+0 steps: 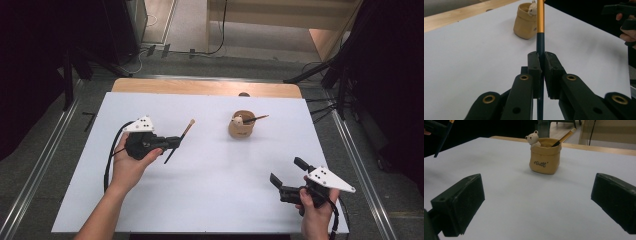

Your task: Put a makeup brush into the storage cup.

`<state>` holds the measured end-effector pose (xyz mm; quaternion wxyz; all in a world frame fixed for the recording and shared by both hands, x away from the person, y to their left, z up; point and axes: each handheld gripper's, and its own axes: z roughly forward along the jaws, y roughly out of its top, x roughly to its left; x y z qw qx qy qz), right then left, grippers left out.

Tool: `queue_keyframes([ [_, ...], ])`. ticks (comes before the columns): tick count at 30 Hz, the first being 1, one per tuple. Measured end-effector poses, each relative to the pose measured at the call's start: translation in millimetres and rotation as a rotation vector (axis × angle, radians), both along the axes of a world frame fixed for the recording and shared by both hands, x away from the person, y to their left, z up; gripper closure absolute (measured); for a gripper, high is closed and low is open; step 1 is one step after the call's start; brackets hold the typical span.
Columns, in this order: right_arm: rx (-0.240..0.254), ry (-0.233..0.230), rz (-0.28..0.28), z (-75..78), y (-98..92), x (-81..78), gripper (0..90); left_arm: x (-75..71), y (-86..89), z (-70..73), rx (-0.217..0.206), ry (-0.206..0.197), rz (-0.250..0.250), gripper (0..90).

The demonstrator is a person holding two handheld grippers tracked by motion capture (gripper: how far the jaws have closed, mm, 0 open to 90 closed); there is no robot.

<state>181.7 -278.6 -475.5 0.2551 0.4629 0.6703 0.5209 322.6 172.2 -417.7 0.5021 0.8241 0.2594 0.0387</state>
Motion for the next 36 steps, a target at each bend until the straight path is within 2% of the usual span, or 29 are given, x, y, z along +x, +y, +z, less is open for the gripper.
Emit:
queue_keyframes([
  [5, 0.007, -0.004, 0.017, 7.6, 10.8, 7.7, 0.0, -12.4, 7.7, -0.4, -0.068, -0.014, 0.006, 84.8],
  [10, 0.01, -0.007, 0.025, 13.0, 17.8, 13.3, 0.0, -21.8, 13.8, -5.1, -0.107, -0.034, 0.016, 84.8],
  [12, 0.006, -0.004, 0.029, 15.7, 22.3, 16.0, 0.0, -24.0, 16.9, -8.6, -0.135, -0.03, 0.021, 84.8],
  [19, 0.016, -0.001, 0.056, 22.3, 42.6, 25.7, 0.0, -32.9, 20.3, -13.9, -0.167, -0.044, 0.033, 84.8],
  [24, 0.05, 0.009, 0.059, 24.6, 60.0, 32.5, 0.2, -33.7, 22.6, -15.1, -0.205, -0.058, 0.036, 84.8],
  [27, 0.062, 0.015, 0.084, 26.3, 77.8, 37.9, 0.2, -33.6, 24.6, -15.2, -0.229, -0.063, 0.04, 84.8],
  [30, 0.069, 0.017, 0.099, 27.3, 86.6, 40.1, 0.3, -34.6, 25.5, -15.9, -0.244, -0.065, 0.039, 84.9],
  [32, 0.089, 0.01, 0.112, 27.9, 93.5, 42.7, 5.3, -35.2, 24.1, -17.5, -0.248, -0.064, 0.038, 84.8],
  [33, 0.11, 0.008, 0.123, 28.2, 96.6, 43.6, 12.4, -35.2, 23.7, -18.4, -0.25, -0.063, 0.035, 84.8],
  [34, 0.153, 0.003, 0.142, 28.5, 102.4, 46.0, 18.1, -35.2, 21.8, -19.8, -0.255, -0.063, 0.031, 84.9],
  [35, 0.153, 0.003, 0.142, 28.5, 102.4, 46.0, 18.1, -35.2, 21.8, -19.8, -0.255, -0.063, 0.031, 84.8],
  [36, 0.18, 0.005, 0.157, 29.3, 109.0, 48.1, 21.4, -35.1, 20.9, -20.4, -0.251, -0.068, 0.029, 84.9],
])
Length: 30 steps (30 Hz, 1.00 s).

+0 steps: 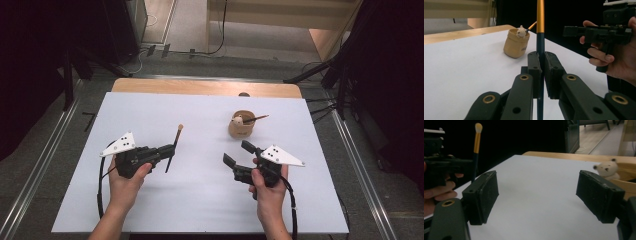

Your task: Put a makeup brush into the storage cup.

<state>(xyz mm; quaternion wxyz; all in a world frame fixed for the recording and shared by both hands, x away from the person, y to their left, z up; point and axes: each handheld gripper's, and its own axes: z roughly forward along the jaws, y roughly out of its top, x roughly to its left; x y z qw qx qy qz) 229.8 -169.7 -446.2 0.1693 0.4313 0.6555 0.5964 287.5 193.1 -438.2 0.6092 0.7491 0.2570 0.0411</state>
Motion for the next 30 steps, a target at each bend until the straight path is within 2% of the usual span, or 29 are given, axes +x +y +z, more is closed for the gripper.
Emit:
queue_keyframes([
  [5, 0.011, 0.01, 0.003, 2.3, 12.1, 3.1, 27.3, -1.2, -3.9, -1.4, -0.007, -0.002, -0.008, 84.8],
  [9, 0.049, 0.032, 0.019, 5.2, 20.4, 6.6, 28.0, -2.1, -6.1, -1.2, -0.018, -0.009, -0.012, 84.8],
  [12, 0.048, 0.03, 0.017, 7.9, 26.5, 7.6, 30.9, -3.0, -8.6, -1.8, -0.016, -0.014, -0.017, 84.8],
  [16, 0.047, 0.021, 0.042, 11.2, 35.7, 8.8, 35.2, -3.7, -11.3, -3.4, -0.019, -0.011, -0.021, 84.8],
  [17, 0.08, 0.026, 0.08, 12.2, 39.2, 9.7, 45.7, -3.8, -12.0, -3.8, -0.021, -0.009, -0.021, 84.8],
  [24, 0.124, 0.042, 0.1, 13.5, 52.3, 13.0, 51.5, -6.9, -16.3, -4.4, -0.032, -0.021, -0.027, 84.8],
  [28, 0.169, 0.049, 0.119, 14.1, 61.1, 15.2, 53.6, -7.2, -17.9, -5.8, -0.029, -0.021, -0.031, 84.8],
  [30, 0.16, 0.043, 0.136, 15.3, 67.8, 16.1, 54.8, -7.4, -18.8, -6.5, -0.03, -0.017, -0.031, 84.8],
])
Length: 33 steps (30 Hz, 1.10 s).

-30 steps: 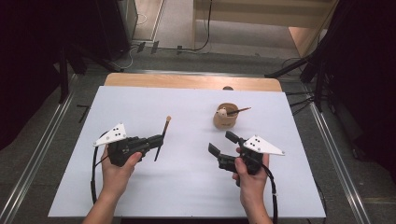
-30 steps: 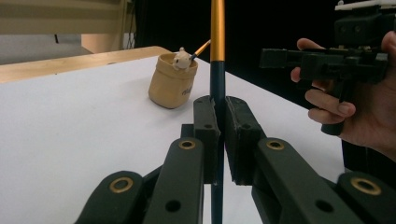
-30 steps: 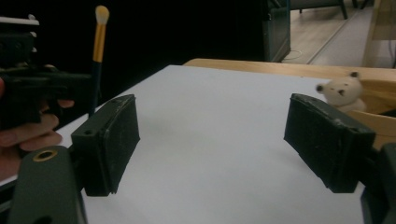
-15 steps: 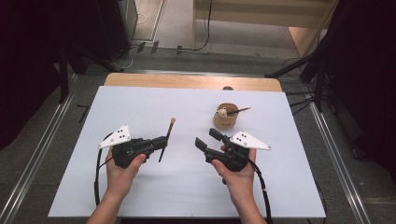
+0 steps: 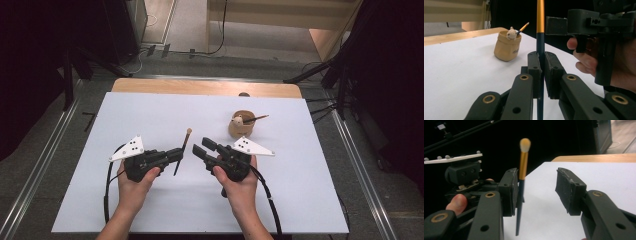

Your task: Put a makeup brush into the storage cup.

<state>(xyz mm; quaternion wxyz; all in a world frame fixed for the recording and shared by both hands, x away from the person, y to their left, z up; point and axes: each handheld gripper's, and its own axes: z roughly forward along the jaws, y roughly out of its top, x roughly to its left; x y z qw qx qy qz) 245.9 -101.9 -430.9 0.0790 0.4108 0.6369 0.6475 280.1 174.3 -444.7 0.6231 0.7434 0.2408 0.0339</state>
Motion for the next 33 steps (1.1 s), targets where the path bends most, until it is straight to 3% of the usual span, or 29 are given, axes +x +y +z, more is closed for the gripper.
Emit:
queue_keyframes([
  [17, 0.053, 0.057, 0.021, -1.8, 20.7, 6.1, 60.2, -2.7, -5.2, -0.9, 0.009, -0.004, -0.014, 84.8],
  [22, 0.066, 0.045, 0.009, -3.6, 26.8, 9.0, 63.2, -3.5, -6.3, -1.0, 0.008, -0.005, -0.018, 84.8],
  [28, 0.04, 0.034, -0.002, -4.9, 32.0, 11.2, 70.1, -4.0, -6.9, -0.6, 0.006, -0.008, -0.023, 84.8],
  [33, 0.065, 0.056, 0.006, -5.6, 31.1, 13.0, 84.2, -4.6, -8.9, -1.0, 0.02, -0.018, -0.025, 84.8],
])
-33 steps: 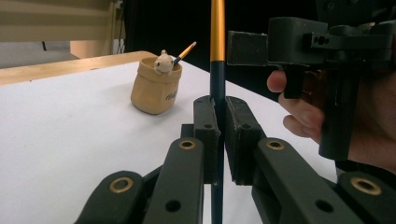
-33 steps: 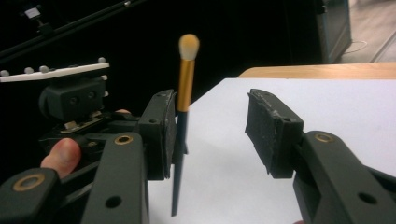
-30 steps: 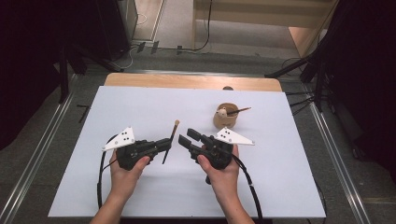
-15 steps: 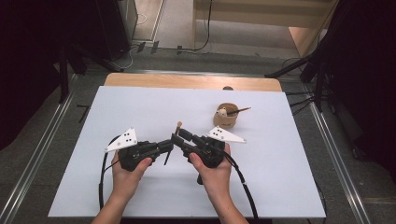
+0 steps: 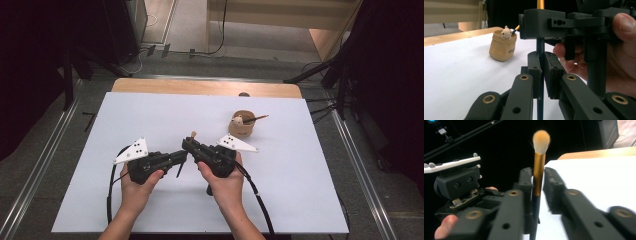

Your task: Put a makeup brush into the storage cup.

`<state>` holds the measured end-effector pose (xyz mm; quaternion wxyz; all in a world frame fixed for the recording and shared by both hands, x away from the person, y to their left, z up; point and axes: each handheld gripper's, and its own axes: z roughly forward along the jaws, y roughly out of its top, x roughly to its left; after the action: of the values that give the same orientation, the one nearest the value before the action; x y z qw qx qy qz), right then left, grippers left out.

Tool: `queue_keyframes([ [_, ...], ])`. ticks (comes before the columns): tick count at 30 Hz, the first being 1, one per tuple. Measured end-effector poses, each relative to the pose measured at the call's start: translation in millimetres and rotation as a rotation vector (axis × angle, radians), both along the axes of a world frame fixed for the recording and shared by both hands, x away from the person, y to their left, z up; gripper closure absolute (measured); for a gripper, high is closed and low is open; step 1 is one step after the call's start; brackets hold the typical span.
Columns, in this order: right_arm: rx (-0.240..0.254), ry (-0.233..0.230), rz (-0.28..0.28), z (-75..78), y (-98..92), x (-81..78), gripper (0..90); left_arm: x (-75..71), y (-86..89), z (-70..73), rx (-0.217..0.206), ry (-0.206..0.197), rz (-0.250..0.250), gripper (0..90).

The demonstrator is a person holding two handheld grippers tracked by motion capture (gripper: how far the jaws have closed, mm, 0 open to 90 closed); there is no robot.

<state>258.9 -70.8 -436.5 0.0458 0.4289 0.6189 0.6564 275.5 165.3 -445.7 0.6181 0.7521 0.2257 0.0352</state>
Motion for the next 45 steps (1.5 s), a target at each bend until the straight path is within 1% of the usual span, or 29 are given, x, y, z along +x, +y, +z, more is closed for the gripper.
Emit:
queue_keyframes([
  [1, 0.001, 0.006, 0.003, 0.3, 0.2, -0.3, 84.8, 0.1, -0.2, -0.2, 0.0, 0.0, 0.0, 84.8],
  [3, -0.011, -0.003, -0.003, 0.8, 0.1, -1.2, 85.0, 0.9, -1.0, -0.4, -0.007, 0.008, -0.003, 84.6],
  [4, -0.013, -0.006, -0.007, 0.9, 0.0, -1.3, 85.1, 0.6, -1.5, -0.1, -0.002, 0.0, 0.003, 84.5],
  [6, -0.015, -0.015, -0.015, 1.0, -0.4, -1.2, 85.1, -0.9, -2.7, 0.6, 0.005, -0.013, 0.033, 83.0],
  [7, -0.022, -0.022, -0.022, 1.5, -0.6, -1.5, 85.1, -0.8, -2.5, 0.8, 0.003, -0.01, 0.047, 75.3],
  [8, -0.024, -0.031, -0.028, 2.3, -1.4, -1.6, 85.1, -0.1, -1.6, 0.8, -0.006, 0.002, 0.043, 64.4],
  [9, -0.021, -0.039, -0.039, 4.2, -4.2, -1.8, 85.1, 0.3, 0.0, 0.8, -0.01, 0.016, 0.031, 55.9],
  [10, -0.026, -0.044, -0.046, 5.1, -5.8, -1.7, 85.0, -0.2, 1.3, 0.8, -0.006, 0.016, 0.034, 49.5],
  [11, -0.026, -0.044, -0.046, 5.1, -5.8, -1.7, 85.0, -1.2, 3.0, 0.9, 0.003, 0.01, 0.047, 49.5],
  [12, -0.037, -0.05, -0.052, 5.7, -7.7, -1.5, 85.1, -1.9, 5.1, 0.7, -0.003, 0.009, 0.046, 43.9],
  [13, -0.048, -0.057, -0.059, 6.5, -11.2, -1.1, 85.0, -3.2, 9.6, 0.1, -0.006, -0.003, 0.055, 32.9],
  [14, -0.048, -0.057, -0.059, 6.5, -11.2, -1.1, 85.0, -3.2, 9.6, 0.1, -0.006, -0.003, 0.055, 27.7],
  [15, -0.055, -0.062, -0.064, 6.8, -13.0, -0.8, 85.0, -3.7, 12.0, -0.2, -0.008, -0.005, 0.059, 27.7],
  [16, -0.062, -0.066, -0.07, 7.0, -14.6, -0.7, 85.0, -3.9, 14.5, -0.9, -0.004, -0.015, 0.055, 21.6],
  [17, -0.068, -0.069, -0.078, 7.4, -16.3, -0.7, 85.0, -4.0, 16.9, -1.3, -0.002, -0.021, 0.056, 12.9],
  [18, -0.075, -0.076, -0.085, 7.7, -18.1, -0.5, 85.0, -4.5, 20.2, -1.8, 0.003, -0.023, 0.061, 8.6],
  [20, -0.087, -0.089, -0.1, 8.1, -20.9, 0.0, 85.0, -4.8, 25.5, -2.3, 0.005, -0.031, 0.081, 7.5],
  [21, -0.101, -0.095, -0.105, 8.5, -23.4, 0.4, 85.0, -5.2, 28.5, -2.7, 0.01, -0.033, 0.096, 7.4],
  [22, -0.101, -0.095, -0.105, 8.5, -23.4, 0.4, 85.0, -5.1, 31.6, -3.1, 0.012, -0.032, 0.112, 7.4],
  [23, -0.105, -0.098, -0.109, 8.6, -24.5, 0.6, 85.0, -4.7, 34.6, -3.9, 0.015, -0.031, 0.125, 6.1],
  [25, -0.113, -0.111, -0.115, 8.7, -26.4, 1.0, 85.0, -4.8, 40.5, -5.4, 0.023, -0.027, 0.149, 0.0],
  [26, -0.113, -0.115, -0.117, 8.7, -27.1, 1.2, 85.0, -5.0, 43.3, -6.3, 0.025, -0.024, 0.166, 0.0],
  [27, -0.115, -0.125, -0.121, 8.8, -28.9, 1.6, 84.9, -4.9, 46.5, -6.9, 0.032, -0.024, 0.173, 0.0],
  [28, -0.115, -0.125, -0.121, 8.8, -28.9, 1.6, 84.9, -4.9, 49.7, -7.5, 0.04, -0.023, 0.18, 0.0],
  [30, -0.111, -0.128, -0.125, 9.5, -30.9, 1.8, 84.9, -4.4, 56.8, -8.5, 0.035, -0.016, 0.191, 0.0],
  [35, -0.12, -0.144, -0.151, 11.7, -38.7, 3.5, 85.0, -4.7, 72.9, -10.0, 0.036, -0.025, 0.239, 0.0],
  [42, -0.135, -0.168, -0.179, 15.1, -50.0, 5.8, 85.0, -7.9, 89.7, -13.0, 0.045, -0.034, 0.27, 0.0],
  [43, -0.14, -0.177, -0.188, 16.3, -53.6, 6.7, 84.9, -8.5, 91.9, -13.5, 0.04, -0.031, 0.274, 0.0],
  [45, -0.144, -0.178, -0.193, 16.8, -55.6, 7.1, 85.0, -9.6, 96.5, -14.2, 0.042, -0.029, 0.278, 0.0],
])
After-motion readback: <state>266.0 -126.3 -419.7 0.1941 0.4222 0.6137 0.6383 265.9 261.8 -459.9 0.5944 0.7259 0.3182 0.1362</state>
